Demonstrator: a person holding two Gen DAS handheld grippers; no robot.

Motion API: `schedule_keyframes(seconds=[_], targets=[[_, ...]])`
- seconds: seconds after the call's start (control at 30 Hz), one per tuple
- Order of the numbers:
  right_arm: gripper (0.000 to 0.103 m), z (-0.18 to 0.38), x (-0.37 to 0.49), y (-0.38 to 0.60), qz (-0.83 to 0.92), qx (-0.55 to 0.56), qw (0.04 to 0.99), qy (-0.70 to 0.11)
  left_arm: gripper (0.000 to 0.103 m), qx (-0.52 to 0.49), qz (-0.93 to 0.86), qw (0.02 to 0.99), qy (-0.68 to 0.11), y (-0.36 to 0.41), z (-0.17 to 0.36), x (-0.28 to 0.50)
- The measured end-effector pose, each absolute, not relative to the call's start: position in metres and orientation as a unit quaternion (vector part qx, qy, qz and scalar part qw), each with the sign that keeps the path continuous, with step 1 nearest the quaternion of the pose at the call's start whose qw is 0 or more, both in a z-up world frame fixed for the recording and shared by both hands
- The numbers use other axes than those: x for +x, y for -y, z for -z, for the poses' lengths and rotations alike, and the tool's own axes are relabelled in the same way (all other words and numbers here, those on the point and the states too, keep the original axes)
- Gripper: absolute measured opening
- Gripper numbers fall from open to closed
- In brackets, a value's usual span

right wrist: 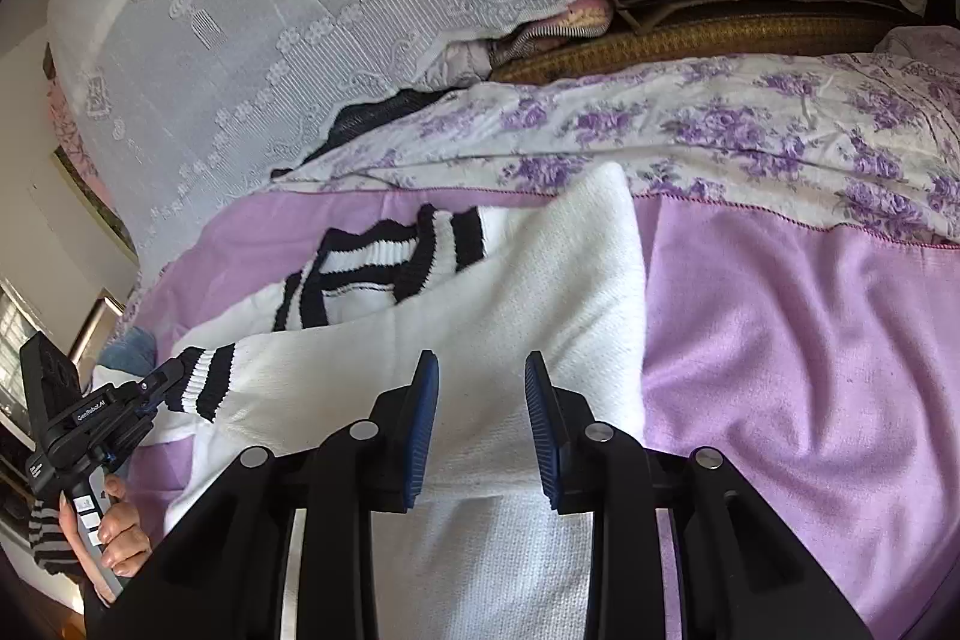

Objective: Fold small clothes

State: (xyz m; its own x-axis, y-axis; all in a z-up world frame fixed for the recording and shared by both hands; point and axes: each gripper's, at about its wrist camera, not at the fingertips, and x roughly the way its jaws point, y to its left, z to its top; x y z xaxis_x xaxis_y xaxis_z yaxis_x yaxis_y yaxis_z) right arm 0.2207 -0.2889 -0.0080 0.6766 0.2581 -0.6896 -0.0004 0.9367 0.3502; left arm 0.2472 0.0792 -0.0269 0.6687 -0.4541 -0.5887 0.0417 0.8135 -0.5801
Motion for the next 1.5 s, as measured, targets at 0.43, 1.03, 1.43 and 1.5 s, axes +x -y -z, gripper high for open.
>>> schedule_keyframes(seconds=[0.43, 1.03, 1.43, 1.5], targets=[[0.019, 0.004, 0.227, 0.292, -0.058, 0.157, 0.907, -0.386, 0.007, -0.240, 0.157, 0.892, -0.350, -0.069, -0.001, 0.230], [0.015, 0.027, 0.246, 0.318, -0.044, 0.191, 0.897, -0.396, 0.016, -0.248, 0.187, 0.851, -0.423, -0.045, 0.046, 0.254], [0.028, 0.022, 0.200, 0.296, -0.028, 0.148, 0.911, -0.384, 0.051, -0.194, 0.173, 0.874, -0.412, -0.040, 0.032, 0.231], [0.036, 0.020, 0.189, 0.290, -0.035, 0.141, 0.912, -0.383, 0.051, -0.205, 0.162, 0.878, -0.401, -0.053, 0.024, 0.221]])
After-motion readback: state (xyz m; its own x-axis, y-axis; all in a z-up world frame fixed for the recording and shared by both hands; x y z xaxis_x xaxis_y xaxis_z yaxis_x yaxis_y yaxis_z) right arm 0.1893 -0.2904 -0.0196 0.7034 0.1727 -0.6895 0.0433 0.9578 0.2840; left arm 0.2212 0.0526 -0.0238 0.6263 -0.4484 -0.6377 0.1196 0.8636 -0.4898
